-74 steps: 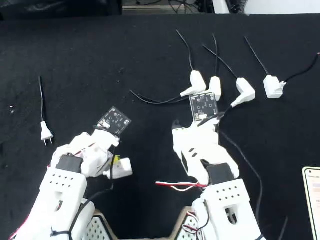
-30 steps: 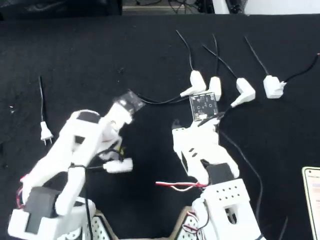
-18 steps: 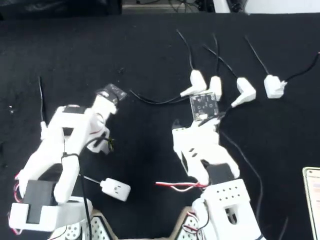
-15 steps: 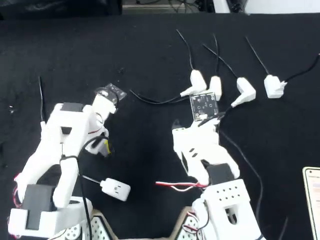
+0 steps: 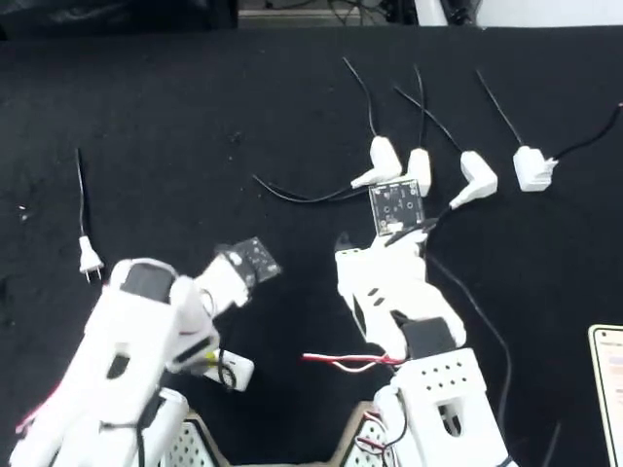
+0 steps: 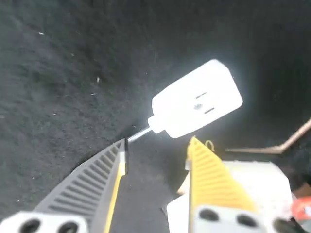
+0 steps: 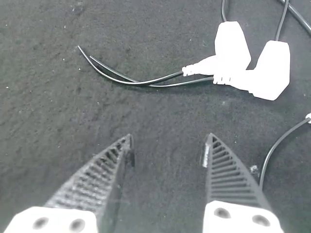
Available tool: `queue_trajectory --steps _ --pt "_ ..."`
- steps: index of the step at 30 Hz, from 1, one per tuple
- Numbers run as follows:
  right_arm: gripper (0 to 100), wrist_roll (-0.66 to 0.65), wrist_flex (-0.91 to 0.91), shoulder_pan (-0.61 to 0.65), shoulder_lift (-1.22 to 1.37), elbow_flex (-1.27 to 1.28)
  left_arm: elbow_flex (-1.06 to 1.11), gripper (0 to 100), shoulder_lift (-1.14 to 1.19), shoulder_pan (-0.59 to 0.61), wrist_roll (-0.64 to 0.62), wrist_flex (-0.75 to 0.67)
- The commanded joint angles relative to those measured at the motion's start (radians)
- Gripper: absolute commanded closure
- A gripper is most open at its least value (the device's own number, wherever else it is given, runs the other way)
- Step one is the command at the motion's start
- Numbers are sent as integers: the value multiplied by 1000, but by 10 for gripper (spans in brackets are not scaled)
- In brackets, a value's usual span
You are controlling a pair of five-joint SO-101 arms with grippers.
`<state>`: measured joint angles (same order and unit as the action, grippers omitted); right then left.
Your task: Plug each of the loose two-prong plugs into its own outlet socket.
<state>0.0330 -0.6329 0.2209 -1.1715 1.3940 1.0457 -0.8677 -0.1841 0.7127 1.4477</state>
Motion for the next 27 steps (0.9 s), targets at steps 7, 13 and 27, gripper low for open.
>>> queue_trajectory --steps 7,13,27 --pt "776 -29 31 -81 -22 -31 131 732 -270 -16 -29 -41" --pt "776 -29 29 -124 -16 -41 234 713 -160 -18 -25 -189" --pt "776 -29 31 -124 -16 -39 36 716 91 16 -77 -362"
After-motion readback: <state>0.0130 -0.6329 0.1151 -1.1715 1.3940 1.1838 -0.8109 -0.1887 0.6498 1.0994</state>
